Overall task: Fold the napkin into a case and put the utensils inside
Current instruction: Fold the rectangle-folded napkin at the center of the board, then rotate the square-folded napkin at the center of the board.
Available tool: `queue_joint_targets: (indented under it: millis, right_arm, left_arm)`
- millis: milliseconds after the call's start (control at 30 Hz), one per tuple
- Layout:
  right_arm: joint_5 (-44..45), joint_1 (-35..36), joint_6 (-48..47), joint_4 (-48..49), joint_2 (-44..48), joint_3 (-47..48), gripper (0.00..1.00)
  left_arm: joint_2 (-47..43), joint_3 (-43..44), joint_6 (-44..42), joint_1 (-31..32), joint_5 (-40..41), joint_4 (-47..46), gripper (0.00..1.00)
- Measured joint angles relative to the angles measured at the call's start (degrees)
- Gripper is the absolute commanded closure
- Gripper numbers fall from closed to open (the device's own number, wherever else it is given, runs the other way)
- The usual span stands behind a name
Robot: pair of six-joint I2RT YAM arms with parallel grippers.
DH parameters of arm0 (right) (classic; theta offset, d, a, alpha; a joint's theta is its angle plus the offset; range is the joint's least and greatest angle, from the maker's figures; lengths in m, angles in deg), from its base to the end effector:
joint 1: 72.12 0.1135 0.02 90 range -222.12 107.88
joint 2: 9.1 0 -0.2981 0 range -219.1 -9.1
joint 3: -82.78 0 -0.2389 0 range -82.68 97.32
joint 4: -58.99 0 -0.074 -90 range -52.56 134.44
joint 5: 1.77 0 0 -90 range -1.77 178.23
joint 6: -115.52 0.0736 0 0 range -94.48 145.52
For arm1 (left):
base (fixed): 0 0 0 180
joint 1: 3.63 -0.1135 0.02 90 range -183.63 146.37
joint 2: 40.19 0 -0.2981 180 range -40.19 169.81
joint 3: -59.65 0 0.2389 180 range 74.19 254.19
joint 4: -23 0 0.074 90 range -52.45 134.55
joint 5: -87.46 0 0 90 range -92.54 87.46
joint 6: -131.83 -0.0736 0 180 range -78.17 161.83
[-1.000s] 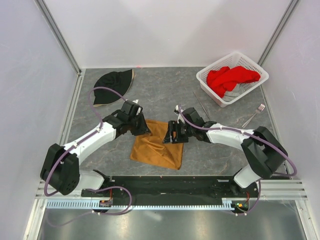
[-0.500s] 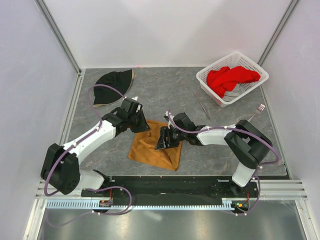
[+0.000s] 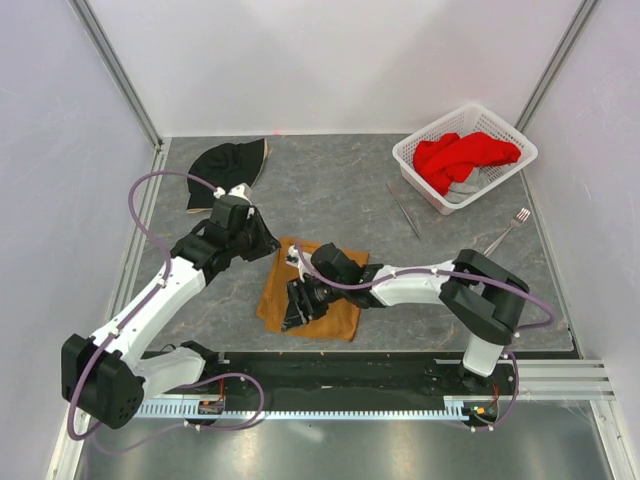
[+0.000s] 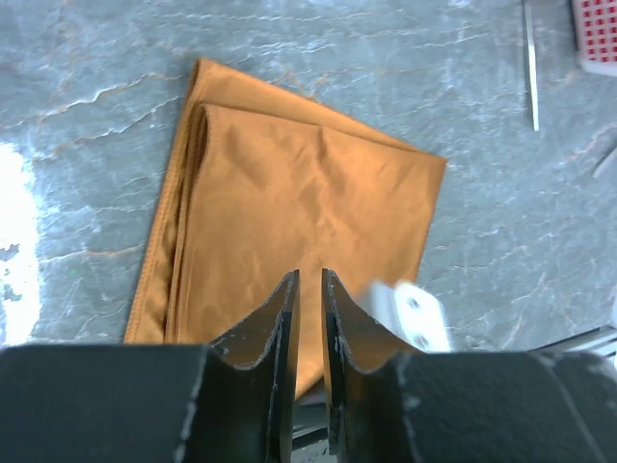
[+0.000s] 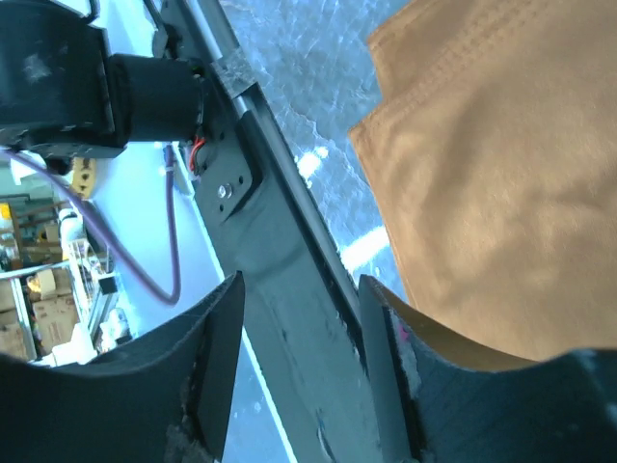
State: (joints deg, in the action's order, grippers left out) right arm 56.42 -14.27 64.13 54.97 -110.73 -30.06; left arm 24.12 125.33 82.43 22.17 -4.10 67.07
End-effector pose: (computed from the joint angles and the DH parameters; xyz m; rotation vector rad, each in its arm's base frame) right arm 0.1715 0.3457 0.1853 -0.7775 2.4739 1.4121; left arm 0.2135 -0.1054 0.2878 -0.2946 2.3789 -0.6021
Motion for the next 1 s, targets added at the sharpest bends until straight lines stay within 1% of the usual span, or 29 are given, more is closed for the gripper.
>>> queue_joint_targets:
  millis: [67, 133, 200, 267, 333, 367, 500, 567, 667, 733, 833, 933, 1000]
  right_arm:
    - [-0.63, -0.17, 0.9, 0.92, 2.8, -2.38, 0.38]
    - [-0.52, -3.45, 1.18, 0.57, 6.73, -4.98, 0.38]
    - [0.28, -6.71, 1.05, -0.33, 8.37, -5.27, 0.44]
    - [2.19, -10.27, 0.81, -1.18, 9.07, -5.27, 0.53]
    - [4.33, -13.22, 0.7, -2.38, 9.07, -5.77, 0.56]
    - [5.27, -14.03, 0.68, -2.73, 9.07, -6.34, 0.61]
    - [9.9, -15.76, 0.79, -5.2, 9.07, -10.38, 0.71]
    - [11.41, -16.52, 0.7, -5.84, 9.05, -11.8, 0.74]
    - [12.66, -18.62, 0.72, -6.23, 8.76, -13.22, 0.75]
    - [12.94, -20.28, 0.17, -5.27, 8.31, -13.14, 0.75]
    - [13.27, -22.45, -1.4, -5.05, 6.19, -10.8, 0.74]
    - [15.87, -24.33, -5.66, -6.91, 1.27, -3.67, 0.74]
    - [19.89, -25.27, -9.97, -10.1, -3.65, 4.55, 0.71]
  left_arm:
    - [0.44, 0.0, -0.22, -0.26, -0.22, 0.61, 0.79]
    - [2.47, 0.02, -0.81, -0.28, -1.29, 0.59, 0.8]
    - [5.18, 0.04, -1.27, -0.28, -2.84, 0.26, 0.84]
    - [10.43, 0.52, -1.81, -0.17, -5.68, -0.39, 0.85]
    - [16.11, 0.72, -2.43, 0.33, -7.72, -1.55, 0.86]
    - [18.64, 0.79, -2.64, 0.81, -8.13, -1.97, 0.86]
    - [26.18, 0.79, -3.17, 3.39, -8.44, -2.95, 0.88]
    - [28.28, 0.79, -3.17, 4.57, -7.98, -3.41, 0.88]
    - [30.51, 0.72, -2.93, 6.32, -7.06, -4.59, 0.88]
    - [30.45, 0.24, -2.29, 7.1, -6.62, -6.03, 0.87]
    - [29.55, -1.53, -0.04, 8.79, -6.01, -9.29, 0.86]
    - [28.52, -3.65, 3.39, 12.39, -5.64, -12.7, 0.85]
    - [28.65, -4.13, 6.43, 16.94, -5.95, -15.23, 0.84]
